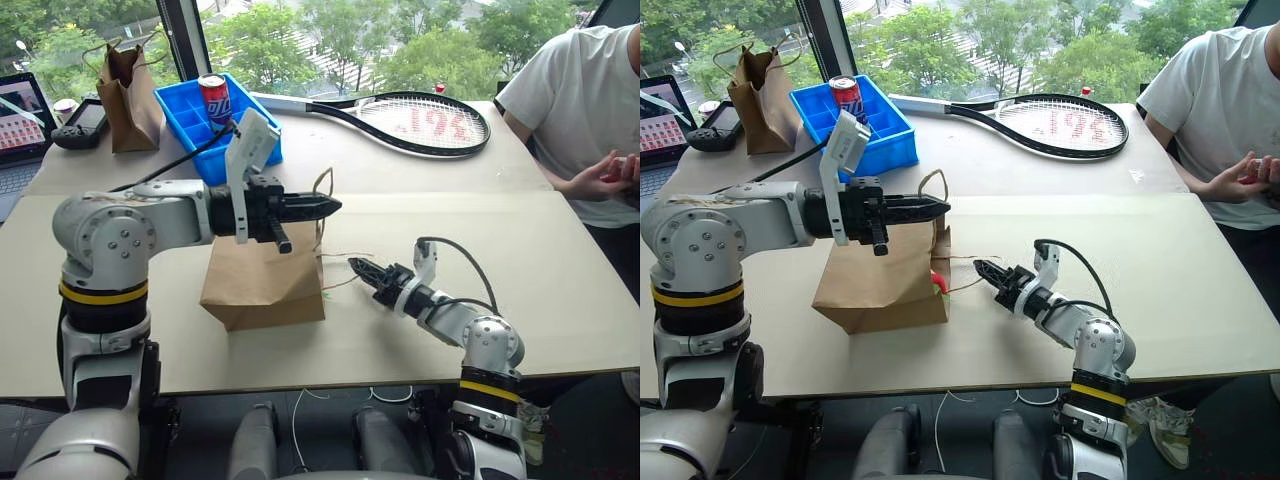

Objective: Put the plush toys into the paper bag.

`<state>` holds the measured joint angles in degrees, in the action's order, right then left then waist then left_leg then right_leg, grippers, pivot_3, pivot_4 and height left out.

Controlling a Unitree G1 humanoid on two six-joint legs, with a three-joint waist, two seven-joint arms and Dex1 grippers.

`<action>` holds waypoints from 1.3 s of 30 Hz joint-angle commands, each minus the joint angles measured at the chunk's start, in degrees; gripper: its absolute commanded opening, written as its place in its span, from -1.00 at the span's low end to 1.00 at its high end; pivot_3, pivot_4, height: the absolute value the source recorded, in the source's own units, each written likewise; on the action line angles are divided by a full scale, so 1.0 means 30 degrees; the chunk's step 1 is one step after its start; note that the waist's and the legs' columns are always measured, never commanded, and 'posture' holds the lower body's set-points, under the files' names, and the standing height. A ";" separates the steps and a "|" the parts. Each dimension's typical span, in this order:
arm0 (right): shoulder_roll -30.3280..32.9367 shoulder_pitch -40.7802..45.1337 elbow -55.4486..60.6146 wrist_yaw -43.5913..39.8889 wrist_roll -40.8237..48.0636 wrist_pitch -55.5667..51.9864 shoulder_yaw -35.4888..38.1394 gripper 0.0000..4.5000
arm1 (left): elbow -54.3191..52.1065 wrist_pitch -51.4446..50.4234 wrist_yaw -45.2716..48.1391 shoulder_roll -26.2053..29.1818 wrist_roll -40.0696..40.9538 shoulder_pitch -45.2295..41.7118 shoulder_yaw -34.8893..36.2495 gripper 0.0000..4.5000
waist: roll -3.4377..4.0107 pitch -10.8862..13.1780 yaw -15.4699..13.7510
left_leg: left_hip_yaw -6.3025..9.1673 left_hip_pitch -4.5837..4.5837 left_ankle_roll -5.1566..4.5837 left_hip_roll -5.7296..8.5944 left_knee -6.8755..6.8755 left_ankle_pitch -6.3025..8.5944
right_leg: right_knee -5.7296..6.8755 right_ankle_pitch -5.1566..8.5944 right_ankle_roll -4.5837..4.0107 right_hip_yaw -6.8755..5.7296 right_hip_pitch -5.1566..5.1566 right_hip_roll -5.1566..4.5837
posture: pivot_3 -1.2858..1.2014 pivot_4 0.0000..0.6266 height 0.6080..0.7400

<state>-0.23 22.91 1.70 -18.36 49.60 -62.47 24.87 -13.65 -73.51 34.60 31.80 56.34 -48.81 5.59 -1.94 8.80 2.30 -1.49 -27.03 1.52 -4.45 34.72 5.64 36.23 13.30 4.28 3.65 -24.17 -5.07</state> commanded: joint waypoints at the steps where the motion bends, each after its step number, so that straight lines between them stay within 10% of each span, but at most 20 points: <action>1: 0.0115 0.1239 0.1439 -0.1001 0.2285 0.1236 0.0497 -0.92 | 0.0000 0.1136 0.0774 0.0957 -0.0537 -0.0398 0.0391 -1.00 | 0.0003 0.0002 0.0005 | 0.0000 -0.0003 0.0001 0.0000 0.0000 0.0001 | 0.0000 0.0000 -0.0001 0.0000 -0.0002 0.0000 | 0.03 -0.52 1.00; 17: 0.2869 0.8961 0.3480 0.2633 0.8246 0.0613 -0.0666 -0.99 | 0.6272 0.7804 0.6121 0.4726 -0.5916 -0.2912 -0.0077 -1.00 | 0.0065 0.0047 -0.0142 | -0.0005 -0.0078 -0.0012 0.0003 -0.0109 -0.0006 | -0.0059 0.0015 0.0010 -0.0011 -0.0075 -0.0008 | 0.03 -0.52 1.00; 33: 0.6426 0.5102 0.5394 0.7005 1.3686 0.0094 -0.2236 -0.99 | 0.3429 0.6743 0.7765 0.4417 -0.4968 -0.0675 -0.0669 -1.00 | 0.0063 0.0049 -0.0102 | -0.0005 -0.0068 -0.0027 -0.0005 -0.0138 -0.0016 | -0.0040 0.0018 0.0003 -0.0010 -0.0085 -0.0002 | 0.03 -0.52 1.00; 39: 0.8860 0.4041 0.5899 0.6889 1.6055 0.0070 -0.2818 -0.44 | 0.3256 0.5253 0.8399 0.4699 -0.3464 -0.0786 0.0411 -0.16 | 0.0059 0.0052 -0.0040 | -0.0003 -0.0067 -0.0034 -0.0005 -0.0130 -0.0020 | -0.0039 0.0019 0.0001 -0.0008 -0.0083 -0.0003 | 0.03 -0.52 1.00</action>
<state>23.40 34.55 17.21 3.26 93.89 -62.62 15.49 -1.68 -56.92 58.49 44.15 43.72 -49.55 3.91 -1.76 8.95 2.18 -1.50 -27.24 1.42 -4.47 34.34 5.58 36.11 13.36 4.28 3.62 -24.42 -5.08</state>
